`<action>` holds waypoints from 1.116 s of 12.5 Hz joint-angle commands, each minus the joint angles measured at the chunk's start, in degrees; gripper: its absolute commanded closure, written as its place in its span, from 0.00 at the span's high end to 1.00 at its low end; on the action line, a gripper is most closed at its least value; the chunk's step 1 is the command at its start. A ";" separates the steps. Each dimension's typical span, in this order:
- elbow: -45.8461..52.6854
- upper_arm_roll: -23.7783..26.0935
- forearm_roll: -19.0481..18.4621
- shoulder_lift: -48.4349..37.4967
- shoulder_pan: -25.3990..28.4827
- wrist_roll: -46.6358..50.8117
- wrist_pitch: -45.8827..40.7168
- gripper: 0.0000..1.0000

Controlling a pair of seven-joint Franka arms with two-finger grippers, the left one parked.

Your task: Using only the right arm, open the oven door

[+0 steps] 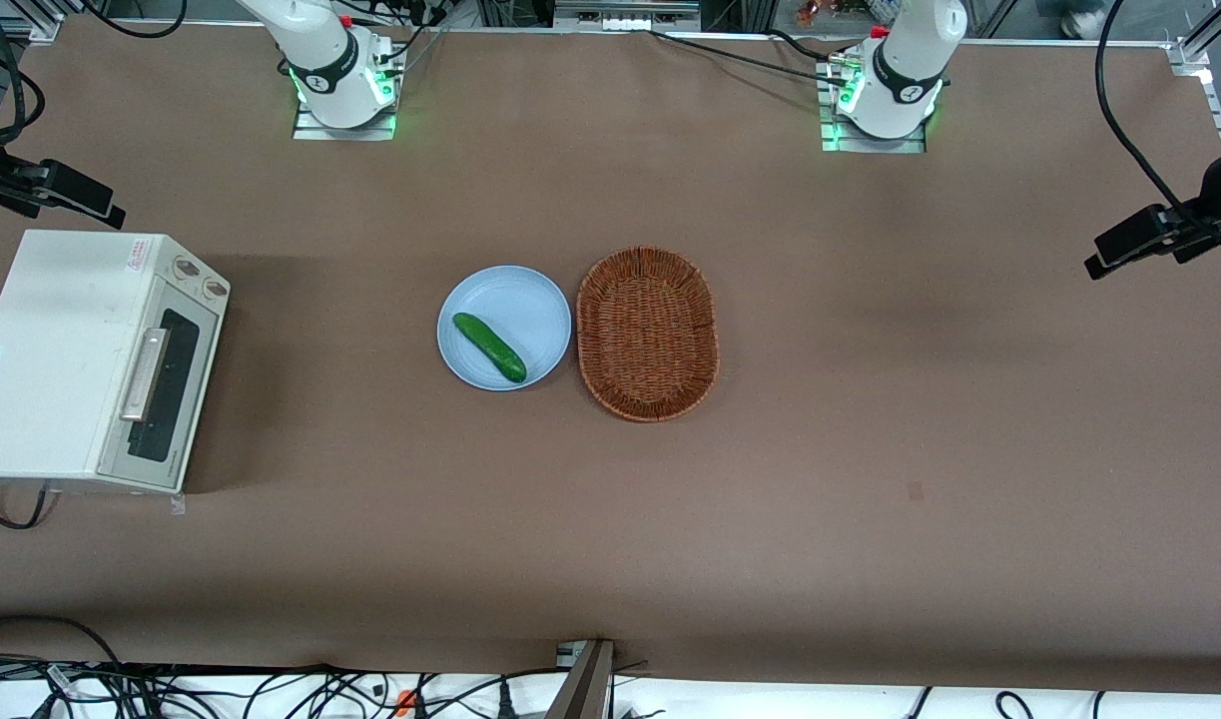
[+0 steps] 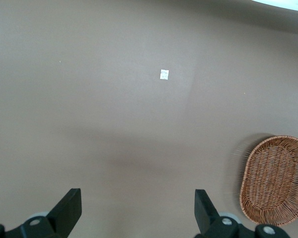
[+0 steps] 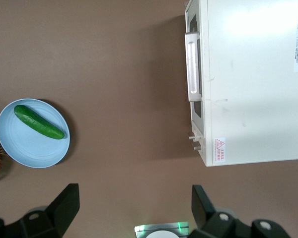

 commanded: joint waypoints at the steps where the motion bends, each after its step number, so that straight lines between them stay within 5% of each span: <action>1: 0.21 0.51 -1.18 -0.12 -0.38 0.50 0.31 1.00; 14: 0.03 0.77 -1.53 0.15 0.41 0.32 -0.30 1.00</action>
